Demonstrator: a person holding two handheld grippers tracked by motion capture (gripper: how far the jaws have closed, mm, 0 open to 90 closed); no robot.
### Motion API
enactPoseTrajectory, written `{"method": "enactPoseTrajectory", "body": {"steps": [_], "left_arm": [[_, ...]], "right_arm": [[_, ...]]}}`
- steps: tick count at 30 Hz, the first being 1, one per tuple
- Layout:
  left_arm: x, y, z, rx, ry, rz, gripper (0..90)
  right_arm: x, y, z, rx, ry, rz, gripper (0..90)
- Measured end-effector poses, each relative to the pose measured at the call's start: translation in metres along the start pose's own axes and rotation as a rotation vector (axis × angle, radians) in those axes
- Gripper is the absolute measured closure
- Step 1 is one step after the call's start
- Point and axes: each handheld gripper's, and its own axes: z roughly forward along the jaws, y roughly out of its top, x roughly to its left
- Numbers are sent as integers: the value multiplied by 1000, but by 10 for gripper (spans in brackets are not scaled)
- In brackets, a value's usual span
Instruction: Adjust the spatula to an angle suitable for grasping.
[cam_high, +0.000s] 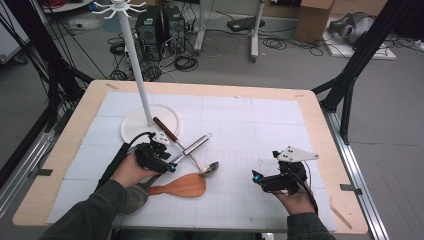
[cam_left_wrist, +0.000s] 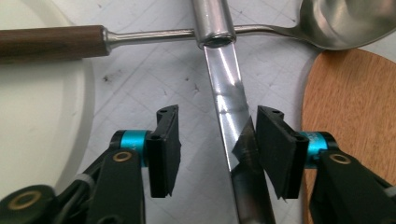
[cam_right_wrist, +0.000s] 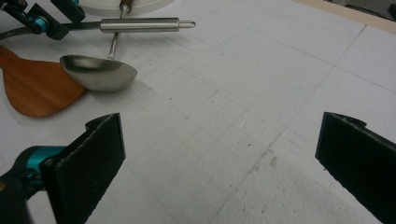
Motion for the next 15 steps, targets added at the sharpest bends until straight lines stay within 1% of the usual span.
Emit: {"method": "enactPoseTrajectory", "body": {"steps": [2,4,6,8,11,13,15], "left_arm": [[-1,0,2,7,-12,-6,556],[-1,0,3,24,-24,3,580],[-1,0,5,40,-31,-3,598],[0,-1,6,51,-45,-9,612],[0,0,6,47,-63,-15,656],[0,0,6,42,-68,-16,673],[0,0,4,39,-61,-12,682]], "right_arm": [[0,0,0,1,0,-6,5],[1,0,0,0,-2,-6,5],[1,1,0,-4,-1,-13,5],[2,1,0,-2,0,-10,5],[2,1,0,0,-2,-12,5],[2,1,0,0,-2,-13,5],[3,1,0,3,-1,-15,5]]}}
